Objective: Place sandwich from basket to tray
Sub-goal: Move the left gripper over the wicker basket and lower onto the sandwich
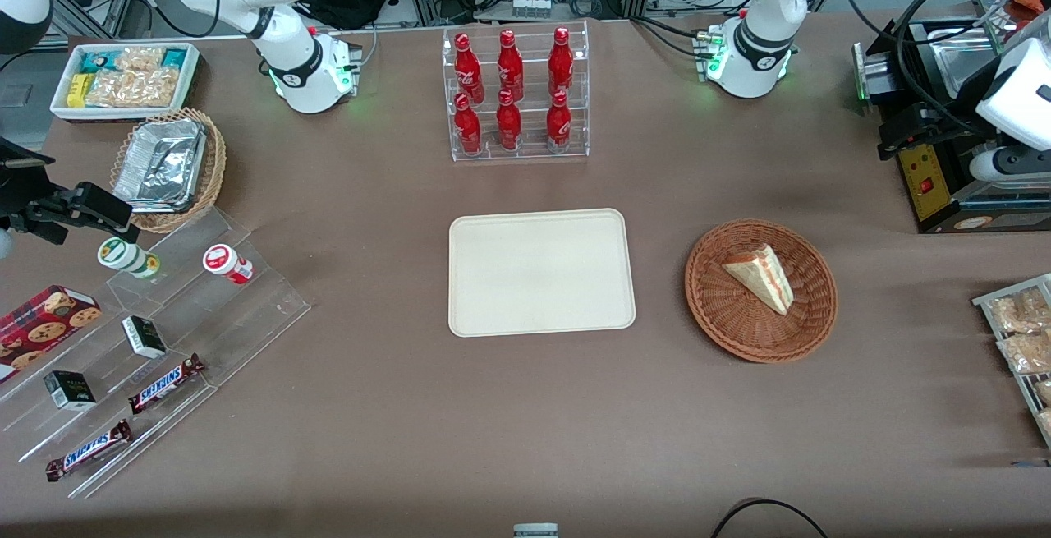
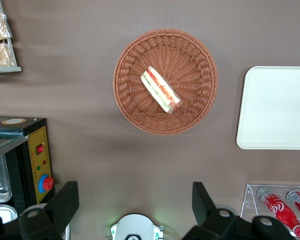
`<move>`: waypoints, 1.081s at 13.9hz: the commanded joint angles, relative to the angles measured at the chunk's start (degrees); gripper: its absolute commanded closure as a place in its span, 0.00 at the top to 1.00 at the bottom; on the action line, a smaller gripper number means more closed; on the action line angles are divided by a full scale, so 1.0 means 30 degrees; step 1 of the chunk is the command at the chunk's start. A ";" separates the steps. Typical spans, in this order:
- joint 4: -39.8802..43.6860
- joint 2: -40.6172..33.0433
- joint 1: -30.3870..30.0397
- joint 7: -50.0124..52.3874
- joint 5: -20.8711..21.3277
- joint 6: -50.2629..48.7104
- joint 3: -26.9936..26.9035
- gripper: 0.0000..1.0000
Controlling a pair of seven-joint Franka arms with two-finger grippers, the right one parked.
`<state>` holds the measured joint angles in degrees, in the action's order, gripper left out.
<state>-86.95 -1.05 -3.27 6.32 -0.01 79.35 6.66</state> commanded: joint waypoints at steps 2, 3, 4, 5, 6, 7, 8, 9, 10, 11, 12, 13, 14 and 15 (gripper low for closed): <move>0.0858 0.0640 0.0035 -0.0085 0.0177 -0.0113 0.0066 1.00; 0.0771 0.0903 0.0035 -0.0114 0.0207 -0.0142 0.0067 1.00; 0.0422 0.1022 0.0006 -0.0085 0.0207 -0.0171 0.0096 1.00; -0.0335 0.1255 0.0006 -0.0056 0.0178 0.0090 0.0096 1.00; -0.1039 0.1315 0.0006 -0.0026 0.0178 0.0614 0.0096 1.00; -0.2293 0.1258 0.0006 -0.0026 0.0178 0.1809 0.0096 1.00; -0.3611 0.1112 0.0035 0.0032 0.0178 0.3155 0.0125 1.00; -0.4726 0.1111 0.0064 0.0468 0.0178 0.4473 0.0125 1.00; -0.5608 0.1198 0.0065 0.1516 0.0178 0.5560 0.0154 1.00; -0.6516 0.1286 0.0123 0.3267 0.0207 0.6818 0.0299 1.00; -0.7366 0.1287 0.0123 0.5112 0.0207 0.8165 0.0678 1.00; -0.8244 0.1229 0.0123 0.6986 0.0207 0.9396 0.0827 1.00; -0.9065 0.1112 0.0123 0.9267 0.0178 1.0366 0.0886 1.00; -0.9654 0.1111 0.0123 1.1900 0.0178 1.1158 0.1032 1.00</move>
<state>-111.30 4.37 -3.06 30.32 0.09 108.49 9.20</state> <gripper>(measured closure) 0.000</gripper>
